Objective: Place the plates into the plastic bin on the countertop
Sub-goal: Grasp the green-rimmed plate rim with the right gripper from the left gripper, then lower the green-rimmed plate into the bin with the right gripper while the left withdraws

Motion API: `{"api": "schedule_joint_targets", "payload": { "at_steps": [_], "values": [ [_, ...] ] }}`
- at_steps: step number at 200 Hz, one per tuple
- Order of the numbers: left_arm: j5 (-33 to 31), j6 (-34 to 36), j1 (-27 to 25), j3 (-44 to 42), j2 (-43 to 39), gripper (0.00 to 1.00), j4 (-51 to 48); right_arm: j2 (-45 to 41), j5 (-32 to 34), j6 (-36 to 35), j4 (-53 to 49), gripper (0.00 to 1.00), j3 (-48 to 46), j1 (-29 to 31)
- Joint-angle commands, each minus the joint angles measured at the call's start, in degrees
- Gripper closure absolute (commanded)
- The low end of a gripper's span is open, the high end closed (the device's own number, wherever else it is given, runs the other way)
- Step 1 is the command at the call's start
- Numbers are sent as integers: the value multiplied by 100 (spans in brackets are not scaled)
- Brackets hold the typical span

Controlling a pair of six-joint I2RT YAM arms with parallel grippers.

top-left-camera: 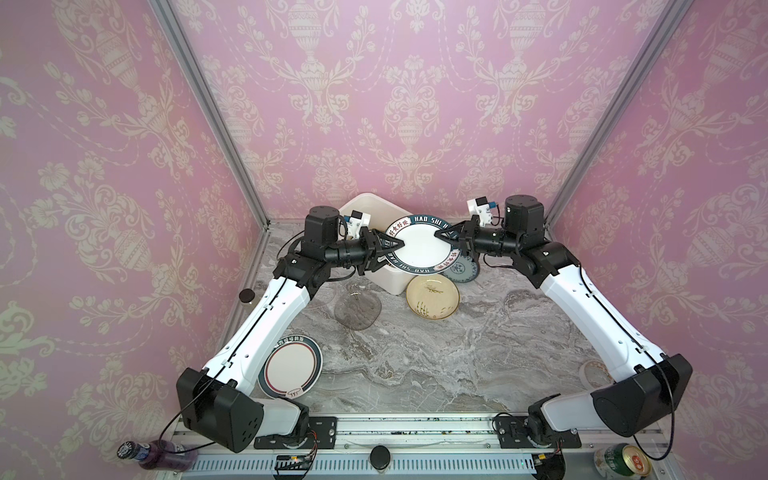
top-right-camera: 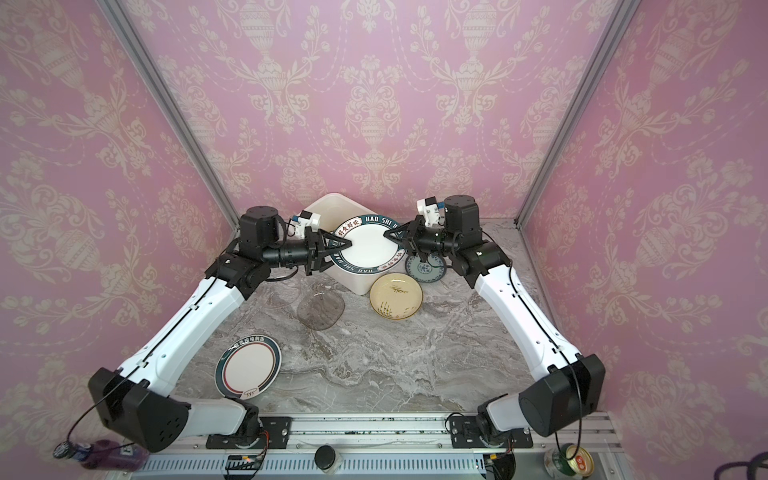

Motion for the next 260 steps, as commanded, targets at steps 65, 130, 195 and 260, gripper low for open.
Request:
{"api": "schedule_joint_targets", "payload": {
  "at_steps": [65, 130, 195, 260],
  "values": [
    [-1752, 788, 741, -422, -1445, 10, -357, 672, 1485, 683, 293, 100, 1046, 170],
    [-2438, 1968, 960, -345, -2165, 1, -906, 2084, 3580, 1037, -260, 100, 2470, 942],
    [-2747, 2594, 969, -305, -2490, 1, -1298, 3663, 5275, 1625, -833, 98, 4160, 1520],
    [-2721, 3343, 977, 222, -2406, 1, -2002, 4950, 5642, 1904, -1561, 98, 5474, 1572]
  ]
}}
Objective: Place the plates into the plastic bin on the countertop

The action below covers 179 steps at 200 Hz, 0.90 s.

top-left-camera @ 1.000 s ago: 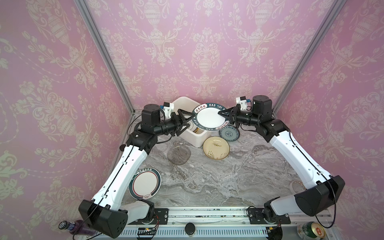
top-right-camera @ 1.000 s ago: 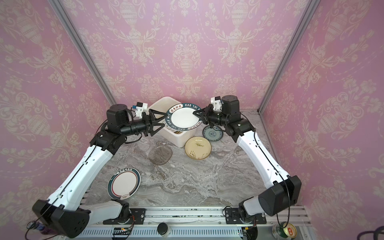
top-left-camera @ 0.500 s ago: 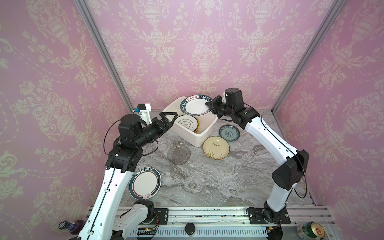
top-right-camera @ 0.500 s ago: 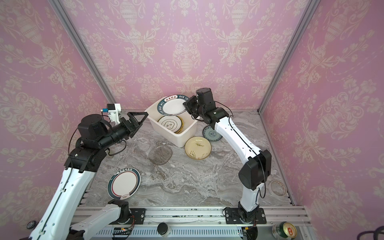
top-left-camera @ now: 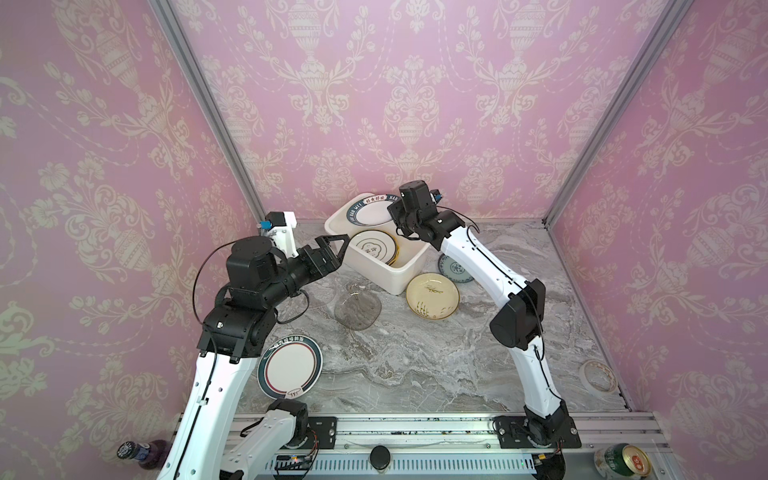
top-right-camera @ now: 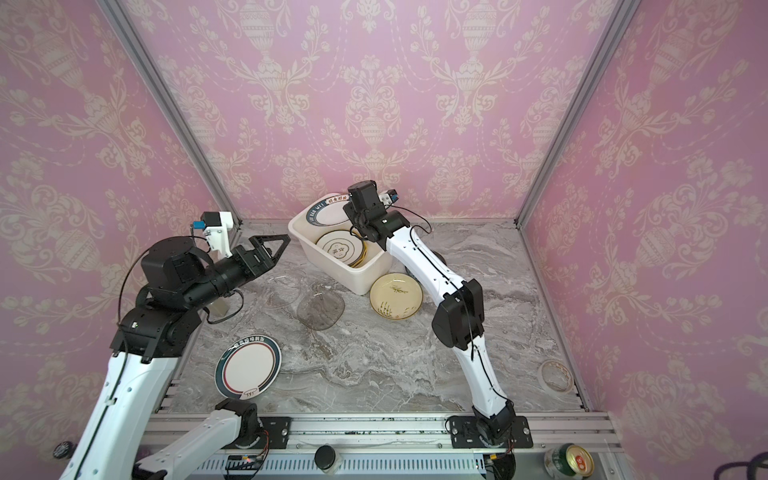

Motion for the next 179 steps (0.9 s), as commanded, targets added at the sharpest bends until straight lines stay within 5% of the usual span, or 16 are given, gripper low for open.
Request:
{"api": "schedule_joint_targets", "payload": {
  "at_steps": [1, 179],
  "values": [
    [-89, 582, 46, 384, 33, 1, -443, 159, 355, 235, -241, 98, 268, 9],
    [-12, 761, 39, 482, 382, 1, -867, 1813, 287, 957, 378, 96, 908, 3]
  ]
}}
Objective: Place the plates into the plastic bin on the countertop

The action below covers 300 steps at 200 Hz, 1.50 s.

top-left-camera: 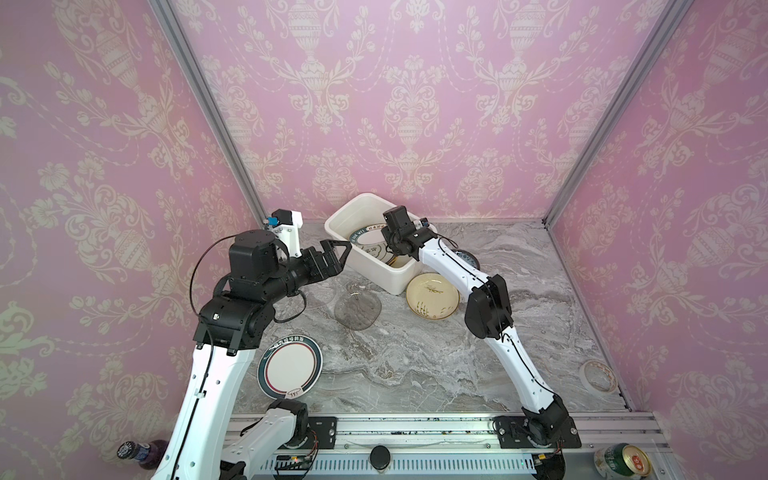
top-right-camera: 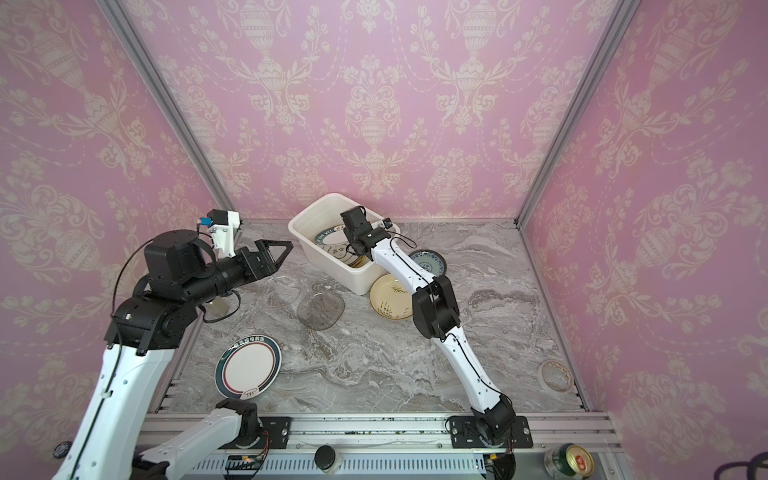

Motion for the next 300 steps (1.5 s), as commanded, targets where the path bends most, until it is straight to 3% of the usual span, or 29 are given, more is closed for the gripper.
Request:
{"api": "schedule_joint_targets", "payload": {
  "at_steps": [1, 118, 168, 197, 254, 300],
  "values": [
    [-9, 18, 43, 24, 58, 1, 31, 71, 98, 167, 389, 96, 263, 6],
    [-300, -50, 42, -219, -61, 1, 221, 351, 8, 85, 442, 76, 316, -23],
    [-409, -59, 41, -231, -150, 1, 213, 152, 24, 63, -330, 48, 399, -16],
    [-398, -158, 44, -268, -161, 1, 314, 88, -68, 46, -911, 40, 527, -31],
    [-408, -221, 42, -286, -167, 1, 298, 134, -401, -108, -1117, 32, 507, -32],
    [-416, -283, 46, -295, -72, 1, 340, 427, -750, -257, -623, 30, 500, -13]
  ]
}}
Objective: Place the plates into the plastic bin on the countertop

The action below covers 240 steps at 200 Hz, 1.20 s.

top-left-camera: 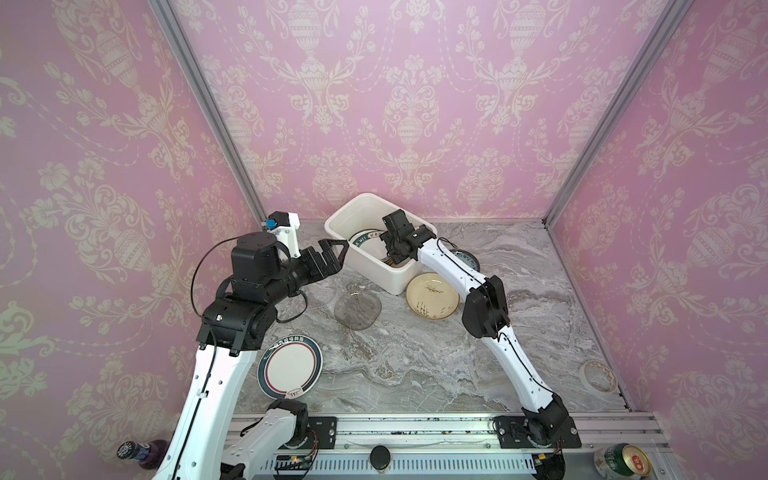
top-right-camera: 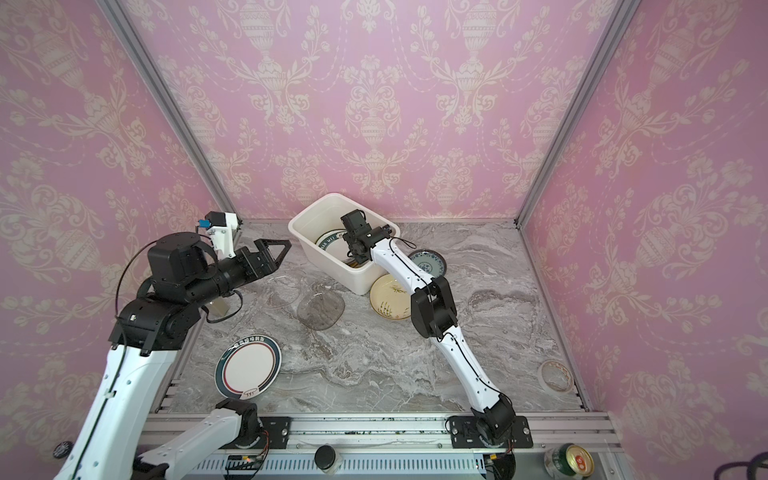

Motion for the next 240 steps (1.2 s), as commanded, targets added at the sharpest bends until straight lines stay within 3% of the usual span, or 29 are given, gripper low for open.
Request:
{"api": "schedule_joint_targets", "payload": {
  "at_steps": [1, 102, 178, 240],
  "values": [
    [-113, -84, 46, -54, 25, 1, 116, 213, -215, -209, 277, 30, 120, 4],
    [-64, -177, 50, 95, 300, 1, 297, 496, -703, -281, 1022, 23, -29, -84],
    [-100, -259, 50, 110, 214, 1, 359, -278, -170, -569, 748, 17, -107, -84],
    [-318, -198, 57, 225, -28, 1, 91, -573, -287, -632, 580, 16, -336, -84]
  ]
}}
